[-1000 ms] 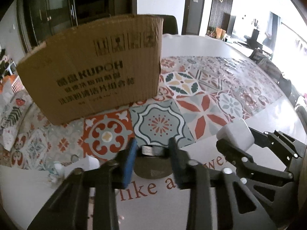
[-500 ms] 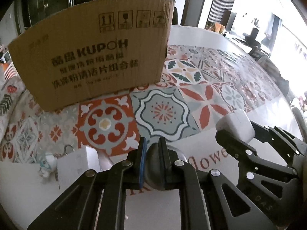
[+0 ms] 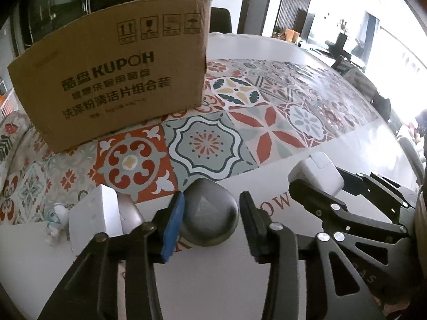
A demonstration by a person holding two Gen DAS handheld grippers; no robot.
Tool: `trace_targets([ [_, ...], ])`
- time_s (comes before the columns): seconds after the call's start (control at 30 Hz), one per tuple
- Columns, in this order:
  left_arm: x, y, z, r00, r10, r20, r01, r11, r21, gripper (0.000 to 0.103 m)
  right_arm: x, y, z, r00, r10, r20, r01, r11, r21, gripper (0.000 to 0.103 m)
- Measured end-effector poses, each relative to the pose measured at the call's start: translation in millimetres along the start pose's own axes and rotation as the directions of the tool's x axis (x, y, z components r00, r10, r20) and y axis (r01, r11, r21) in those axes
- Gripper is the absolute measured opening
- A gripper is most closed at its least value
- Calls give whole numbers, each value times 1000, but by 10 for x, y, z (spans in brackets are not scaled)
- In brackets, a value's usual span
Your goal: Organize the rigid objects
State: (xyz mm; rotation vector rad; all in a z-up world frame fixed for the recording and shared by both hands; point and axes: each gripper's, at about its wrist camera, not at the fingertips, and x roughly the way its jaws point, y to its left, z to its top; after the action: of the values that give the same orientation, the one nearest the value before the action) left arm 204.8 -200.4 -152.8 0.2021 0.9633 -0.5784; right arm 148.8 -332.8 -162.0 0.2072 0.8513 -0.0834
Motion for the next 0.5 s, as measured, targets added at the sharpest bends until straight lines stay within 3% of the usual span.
trace_targets([
  [0.23,61,-30,-36,999,41,1,-41,999,29,53,38,-57,-69,1000,-3,-25,4,1000,24,47],
  [0.5,191,1,-57,999,45,-23,-45,999,17,54,91,-54,-109,999,-5,-45,6,1000,27,47],
])
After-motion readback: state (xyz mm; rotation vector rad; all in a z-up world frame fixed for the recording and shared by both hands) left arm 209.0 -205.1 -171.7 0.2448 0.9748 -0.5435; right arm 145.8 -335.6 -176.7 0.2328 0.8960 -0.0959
